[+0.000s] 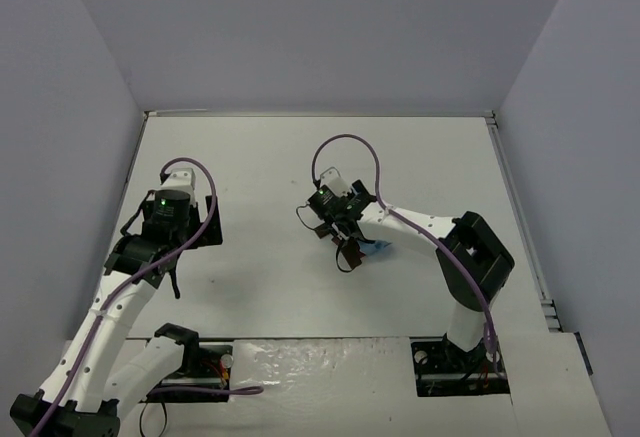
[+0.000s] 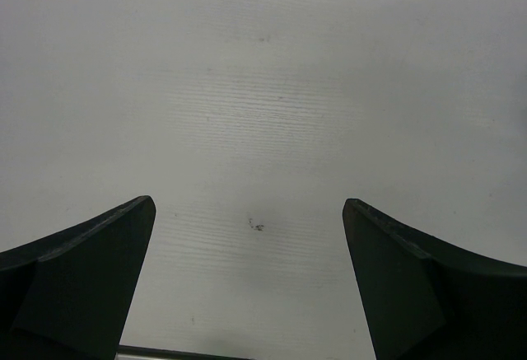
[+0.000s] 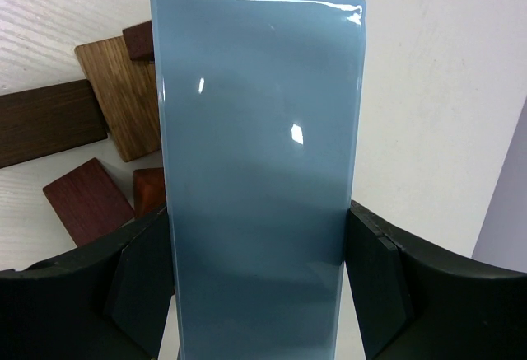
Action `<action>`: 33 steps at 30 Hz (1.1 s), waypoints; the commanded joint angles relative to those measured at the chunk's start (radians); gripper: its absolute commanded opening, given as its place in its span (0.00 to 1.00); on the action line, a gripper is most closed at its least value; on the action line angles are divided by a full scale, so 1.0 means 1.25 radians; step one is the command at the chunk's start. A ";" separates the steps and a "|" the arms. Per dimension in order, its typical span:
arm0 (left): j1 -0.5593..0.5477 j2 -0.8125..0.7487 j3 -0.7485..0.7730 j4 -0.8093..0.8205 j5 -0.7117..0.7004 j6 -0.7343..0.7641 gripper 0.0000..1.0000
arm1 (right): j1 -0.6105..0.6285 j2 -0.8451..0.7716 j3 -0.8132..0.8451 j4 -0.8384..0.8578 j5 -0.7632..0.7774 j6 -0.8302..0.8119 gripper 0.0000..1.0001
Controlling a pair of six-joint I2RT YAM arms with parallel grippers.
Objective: Build the wood block tower
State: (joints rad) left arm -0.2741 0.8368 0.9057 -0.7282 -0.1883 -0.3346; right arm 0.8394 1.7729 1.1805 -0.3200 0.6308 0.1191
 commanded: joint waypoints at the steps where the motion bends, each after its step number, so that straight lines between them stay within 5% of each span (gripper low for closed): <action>1: -0.003 -0.006 0.009 0.037 -0.015 -0.007 0.97 | -0.003 -0.020 0.027 -0.012 0.091 0.026 0.00; 22: -0.003 -0.011 0.009 0.038 -0.005 -0.008 0.97 | -0.042 -0.079 0.025 -0.035 0.143 0.049 0.00; 26: -0.003 -0.014 0.008 0.038 -0.002 -0.009 0.97 | -0.127 -0.123 0.028 -0.029 0.041 0.032 0.00; 33: -0.003 -0.031 0.000 0.039 0.011 -0.010 0.97 | -0.398 -0.192 0.059 -0.007 -0.420 -0.073 0.00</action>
State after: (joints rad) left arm -0.2741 0.8163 0.9028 -0.7258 -0.1800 -0.3347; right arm 0.4928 1.6052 1.1868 -0.3491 0.4497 0.1041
